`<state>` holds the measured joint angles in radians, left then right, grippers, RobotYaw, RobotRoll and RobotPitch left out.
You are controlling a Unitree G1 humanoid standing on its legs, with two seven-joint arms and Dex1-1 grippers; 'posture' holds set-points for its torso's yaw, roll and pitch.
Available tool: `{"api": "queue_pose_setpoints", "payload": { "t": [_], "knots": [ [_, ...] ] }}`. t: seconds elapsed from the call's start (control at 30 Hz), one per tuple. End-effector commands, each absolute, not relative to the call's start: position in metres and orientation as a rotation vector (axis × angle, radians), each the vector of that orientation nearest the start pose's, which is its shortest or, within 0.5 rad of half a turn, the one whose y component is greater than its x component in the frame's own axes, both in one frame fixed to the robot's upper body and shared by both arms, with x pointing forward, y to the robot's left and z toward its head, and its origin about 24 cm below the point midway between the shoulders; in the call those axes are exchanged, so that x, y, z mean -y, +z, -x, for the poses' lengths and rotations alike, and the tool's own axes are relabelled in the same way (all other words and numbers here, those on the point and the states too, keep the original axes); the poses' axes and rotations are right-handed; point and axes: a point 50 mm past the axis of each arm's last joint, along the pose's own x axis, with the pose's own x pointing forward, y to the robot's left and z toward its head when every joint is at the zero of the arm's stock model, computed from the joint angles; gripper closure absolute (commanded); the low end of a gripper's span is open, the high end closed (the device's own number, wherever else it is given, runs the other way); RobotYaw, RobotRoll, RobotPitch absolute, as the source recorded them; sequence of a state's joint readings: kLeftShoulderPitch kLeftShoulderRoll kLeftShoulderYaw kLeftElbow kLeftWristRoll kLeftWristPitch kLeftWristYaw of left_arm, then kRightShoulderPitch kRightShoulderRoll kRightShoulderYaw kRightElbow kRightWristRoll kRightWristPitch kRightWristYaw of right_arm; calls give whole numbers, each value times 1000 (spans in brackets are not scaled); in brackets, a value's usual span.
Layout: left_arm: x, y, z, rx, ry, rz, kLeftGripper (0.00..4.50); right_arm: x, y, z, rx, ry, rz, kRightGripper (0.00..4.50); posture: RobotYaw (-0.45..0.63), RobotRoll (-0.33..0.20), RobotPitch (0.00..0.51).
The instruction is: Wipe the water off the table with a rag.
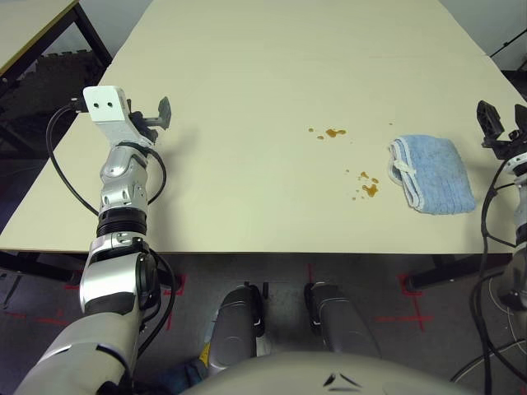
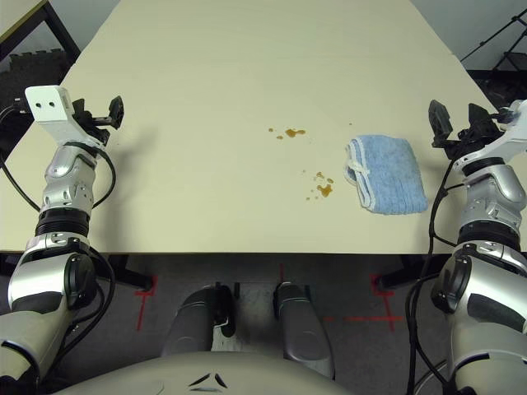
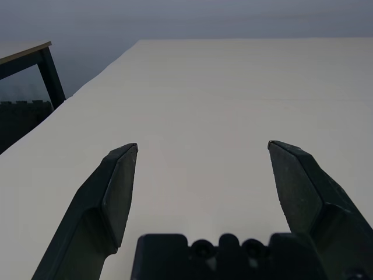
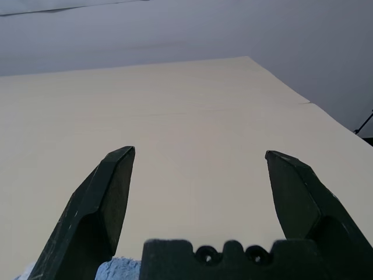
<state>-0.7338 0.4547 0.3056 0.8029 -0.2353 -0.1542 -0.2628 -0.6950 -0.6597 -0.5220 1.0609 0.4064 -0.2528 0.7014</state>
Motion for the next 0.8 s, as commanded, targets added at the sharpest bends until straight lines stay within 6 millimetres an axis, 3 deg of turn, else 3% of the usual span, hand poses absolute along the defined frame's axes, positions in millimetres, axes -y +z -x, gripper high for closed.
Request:
{"api": "queue_pose_setpoints", "payload": {
  "t": [0.03,0.4,0.8],
  "knots": [
    [-290,146,-363,182,101,-24,0,365,138,-319,255,4,-111,40,-104,0,144],
    [-286,146,-365,182,71,-20,0,366,143,-321,252,-3,-104,40,-115,0,147],
    [-262,153,-368,179,-239,-25,0,360,139,-321,256,3,-110,40,-140,0,123]
  ]
}}
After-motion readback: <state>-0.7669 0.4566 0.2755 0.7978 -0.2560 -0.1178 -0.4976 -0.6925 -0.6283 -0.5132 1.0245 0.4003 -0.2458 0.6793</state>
